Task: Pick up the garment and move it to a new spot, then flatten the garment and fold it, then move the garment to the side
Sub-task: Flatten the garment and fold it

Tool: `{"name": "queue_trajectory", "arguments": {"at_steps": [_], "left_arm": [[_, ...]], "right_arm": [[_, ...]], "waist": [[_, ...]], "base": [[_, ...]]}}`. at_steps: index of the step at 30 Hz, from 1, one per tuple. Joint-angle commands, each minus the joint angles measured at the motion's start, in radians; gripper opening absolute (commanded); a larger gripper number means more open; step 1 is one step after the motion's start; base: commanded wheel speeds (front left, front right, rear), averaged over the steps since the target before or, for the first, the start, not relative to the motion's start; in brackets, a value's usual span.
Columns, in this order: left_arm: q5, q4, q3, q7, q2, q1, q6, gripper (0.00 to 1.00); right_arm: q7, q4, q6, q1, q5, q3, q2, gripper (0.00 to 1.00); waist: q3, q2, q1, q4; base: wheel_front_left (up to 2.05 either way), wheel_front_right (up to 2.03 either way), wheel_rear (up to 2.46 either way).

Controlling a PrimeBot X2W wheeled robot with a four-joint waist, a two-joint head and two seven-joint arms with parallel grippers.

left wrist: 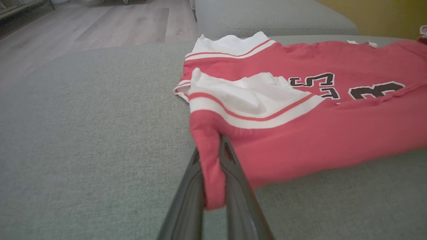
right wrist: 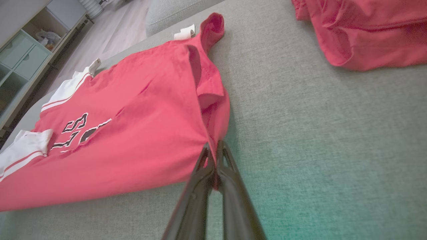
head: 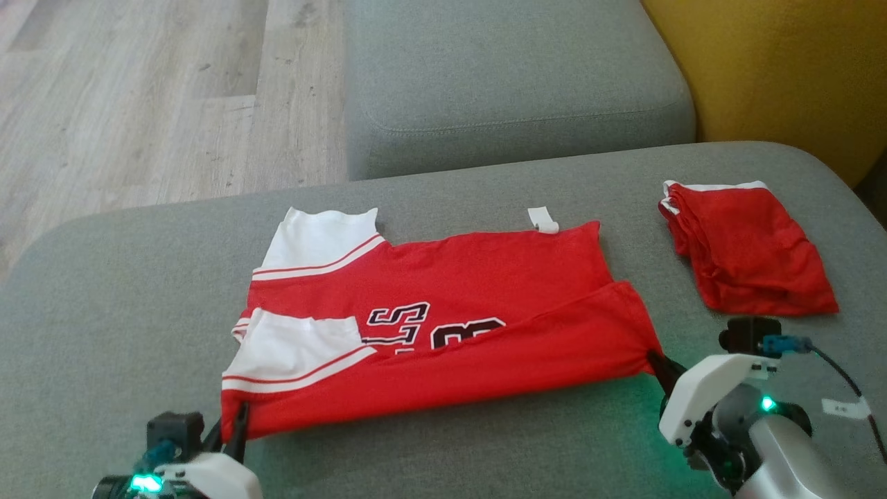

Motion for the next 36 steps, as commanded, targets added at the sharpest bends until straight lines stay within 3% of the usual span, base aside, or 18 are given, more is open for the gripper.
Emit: {"name": "queue_trajectory", "arguments": {"at_steps": [1,10,11,12,13,14,15,18,20,23,29,36], "left_arm": [[0.002,-0.04,0.039,0.005,0.04,-0.067,0.01,0.0],[-0.008,-0.064,0.014,0.068,0.046,-0.043,0.004,0.0],[-0.009,-0.065,0.013,0.07,0.045,-0.041,0.006,0.0],[-0.01,-0.066,0.013,0.07,0.044,-0.041,0.009,0.22],[-0.01,-0.068,0.014,0.068,0.044,-0.041,0.014,0.68],[-0.01,-0.068,0.014,0.068,0.044,-0.041,0.014,0.68],[-0.01,-0.071,0.016,0.062,0.043,-0.042,0.02,0.98],[-0.016,-0.089,0.031,0.023,0.037,-0.057,0.036,1.0],[-0.026,-0.133,0.066,-0.063,0.019,-0.097,0.065,1.0],[-0.034,-0.178,0.08,-0.161,-0.005,-0.138,0.062,1.0],[-0.008,-0.232,0.097,-0.25,-0.047,-0.174,0.092,1.0],[0.065,-0.291,0.109,-0.259,-0.082,-0.139,0.074,1.0]], "right_arm": [[0.01,-0.051,0.003,-0.029,-0.02,-0.007,-0.011,0.0],[0.112,-0.136,0.003,0.029,-0.088,-0.077,0.016,0.0],[0.113,-0.15,0.003,0.035,-0.098,-0.086,0.019,0.24],[0.106,-0.165,0.003,0.041,-0.109,-0.097,0.022,1.0],[0.1,-0.179,0.003,0.047,-0.117,-0.109,0.028,1.0],[0.1,-0.179,0.003,0.047,-0.117,-0.109,0.028,1.0],[0.092,-0.196,0.003,0.051,-0.124,-0.115,0.034,1.0],[0.031,-0.255,0.003,0.052,-0.141,-0.138,0.049,1.0],[-0.068,-0.31,0.003,0.041,-0.171,-0.145,0.057,1.0],[-0.184,-0.352,0.003,0.023,-0.19,-0.141,0.071,1.0],[-0.426,-0.369,0.003,0.003,-0.308,-0.134,0.084,1.0],[-0.496,-0.376,0.003,0.013,-0.388,-0.158,0.105,1.0]], "waist": [[0.002,0.0,0.0,-0.001],[0.005,0.0,0.0,-0.005],[0.006,0.0,0.0,-0.006],[0.008,0.0,0.0,-0.007],[0.01,0.0,0.0,-0.007],[0.01,0.0,0.0,-0.007],[0.013,0.0,0.0,-0.007],[0.023,0.0,0.0,-0.007],[0.035,0.0,0.0,-0.004],[0.046,0.0,0.0,-0.003],[0.067,0.0,0.0,-0.002],[0.108,0.0,0.0,-0.007]], "base": [[0.0,0.0,0.0],[0.0,0.0,0.0],[0.0,0.0,0.0],[0.0,0.0,0.0],[0.0,0.0,0.0],[0.0,0.0,0.0],[0.0,0.0,0.0],[0.0,0.0,0.0],[0.0,0.0,0.0],[0.0,0.0,0.0],[0.0,0.0,0.0],[0.0,0.0,0.0]]}}
